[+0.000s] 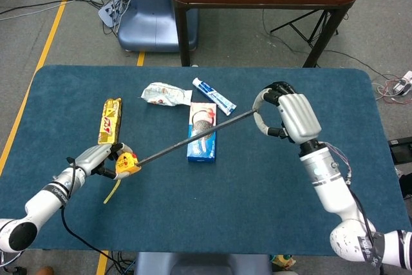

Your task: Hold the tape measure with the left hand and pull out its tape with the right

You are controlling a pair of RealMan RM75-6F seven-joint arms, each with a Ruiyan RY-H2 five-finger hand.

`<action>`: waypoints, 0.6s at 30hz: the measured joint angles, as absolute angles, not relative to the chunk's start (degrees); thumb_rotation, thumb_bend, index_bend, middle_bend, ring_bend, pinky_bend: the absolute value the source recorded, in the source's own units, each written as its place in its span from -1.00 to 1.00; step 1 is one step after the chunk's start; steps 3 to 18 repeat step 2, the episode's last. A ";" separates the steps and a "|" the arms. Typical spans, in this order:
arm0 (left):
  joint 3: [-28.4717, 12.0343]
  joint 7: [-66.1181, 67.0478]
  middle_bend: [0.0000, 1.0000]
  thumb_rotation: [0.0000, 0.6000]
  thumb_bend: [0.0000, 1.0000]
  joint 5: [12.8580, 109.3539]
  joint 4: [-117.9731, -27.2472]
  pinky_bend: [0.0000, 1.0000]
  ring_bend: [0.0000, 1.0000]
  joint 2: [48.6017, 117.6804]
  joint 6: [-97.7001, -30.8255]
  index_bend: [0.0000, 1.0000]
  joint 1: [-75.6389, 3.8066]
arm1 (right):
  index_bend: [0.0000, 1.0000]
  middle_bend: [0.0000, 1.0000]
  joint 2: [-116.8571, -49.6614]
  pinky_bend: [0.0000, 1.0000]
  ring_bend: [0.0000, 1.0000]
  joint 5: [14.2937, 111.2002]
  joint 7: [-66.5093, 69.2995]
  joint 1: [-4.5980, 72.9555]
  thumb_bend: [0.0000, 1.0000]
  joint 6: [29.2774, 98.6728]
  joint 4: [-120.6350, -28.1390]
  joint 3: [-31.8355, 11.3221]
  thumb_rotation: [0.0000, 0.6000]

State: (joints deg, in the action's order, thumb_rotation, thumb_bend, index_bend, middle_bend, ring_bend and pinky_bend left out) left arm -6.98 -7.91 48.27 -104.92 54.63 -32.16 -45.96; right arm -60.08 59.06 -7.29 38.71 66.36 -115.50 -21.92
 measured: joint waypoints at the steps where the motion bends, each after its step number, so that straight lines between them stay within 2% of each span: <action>1: -6.98 -8.17 0.05 1.00 -0.46 48.62 -104.71 -0.44 -0.32 54.71 -31.84 -0.08 -45.85 | 0.20 -0.12 -59.52 -0.68 -0.48 59.35 -6.66 38.27 0.30 66.31 -115.59 -21.88 1.00; 18: -6.98 -8.48 0.05 1.00 -0.46 49.02 -104.43 -0.44 -0.32 54.81 -31.40 -0.08 -45.76 | 0.20 -0.12 -59.19 -0.68 -0.48 59.54 -6.28 38.00 0.30 66.23 -115.60 -21.81 1.00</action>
